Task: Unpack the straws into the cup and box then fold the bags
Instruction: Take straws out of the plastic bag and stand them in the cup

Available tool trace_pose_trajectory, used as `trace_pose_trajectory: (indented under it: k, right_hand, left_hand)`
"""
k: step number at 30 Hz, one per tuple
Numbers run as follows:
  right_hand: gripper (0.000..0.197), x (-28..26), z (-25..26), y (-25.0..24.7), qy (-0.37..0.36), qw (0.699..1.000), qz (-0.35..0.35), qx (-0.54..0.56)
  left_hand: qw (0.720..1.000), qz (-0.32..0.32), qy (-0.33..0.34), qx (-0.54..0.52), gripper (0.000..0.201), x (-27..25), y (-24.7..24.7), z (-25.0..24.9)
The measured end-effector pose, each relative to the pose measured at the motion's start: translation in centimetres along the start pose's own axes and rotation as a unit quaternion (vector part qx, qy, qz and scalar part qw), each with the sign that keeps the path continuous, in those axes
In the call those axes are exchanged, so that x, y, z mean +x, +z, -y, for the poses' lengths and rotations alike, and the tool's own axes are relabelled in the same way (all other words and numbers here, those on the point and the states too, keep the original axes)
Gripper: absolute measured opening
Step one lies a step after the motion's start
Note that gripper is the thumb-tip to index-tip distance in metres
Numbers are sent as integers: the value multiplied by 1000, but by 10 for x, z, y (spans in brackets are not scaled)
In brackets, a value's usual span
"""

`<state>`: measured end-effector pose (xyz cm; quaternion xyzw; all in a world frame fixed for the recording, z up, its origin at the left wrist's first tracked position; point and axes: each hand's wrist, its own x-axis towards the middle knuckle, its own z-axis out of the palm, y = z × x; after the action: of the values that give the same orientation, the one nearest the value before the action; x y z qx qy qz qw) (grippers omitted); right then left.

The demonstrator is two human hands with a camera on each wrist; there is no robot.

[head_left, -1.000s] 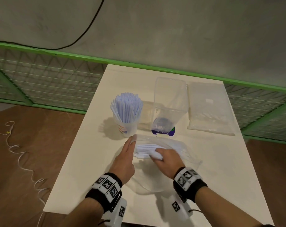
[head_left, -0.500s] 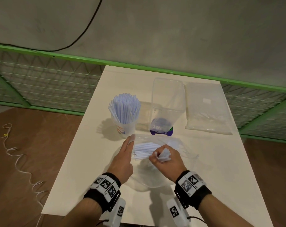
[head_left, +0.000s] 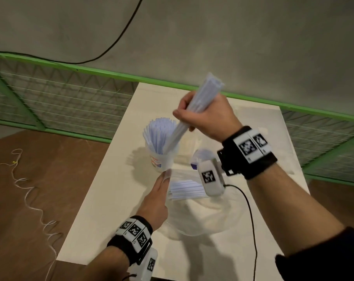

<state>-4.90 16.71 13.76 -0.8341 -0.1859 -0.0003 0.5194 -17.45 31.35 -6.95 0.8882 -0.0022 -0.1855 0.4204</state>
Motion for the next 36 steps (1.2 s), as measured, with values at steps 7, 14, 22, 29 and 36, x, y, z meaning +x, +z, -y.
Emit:
trace_pose_trajectory:
  k: [7, 14, 22, 29, 36]
  right_hand:
    - [14, 37, -27, 37, -6, 989, 57, -133]
    - [51, 24, -47, 54, -96, 980, 18, -172]
    - [70, -14, -93, 89, -142, 893, 141, -402]
    - [79, 8, -88, 104, -159, 908, 70, -382]
    - [56, 16, -89, 112, -166, 867, 120, -455]
  left_hand:
    - [1000, 1, -3, 8, 107, -2, -4, -1]
    - [1000, -2, -4, 17, 108, -2, -5, 3]
    - [999, -20, -1, 39, 98, -9, -7, -3]
    - [999, -2, 3, 35, 102, -9, -11, -2]
    - [999, 0, -16, 41, 102, -11, -14, -5]
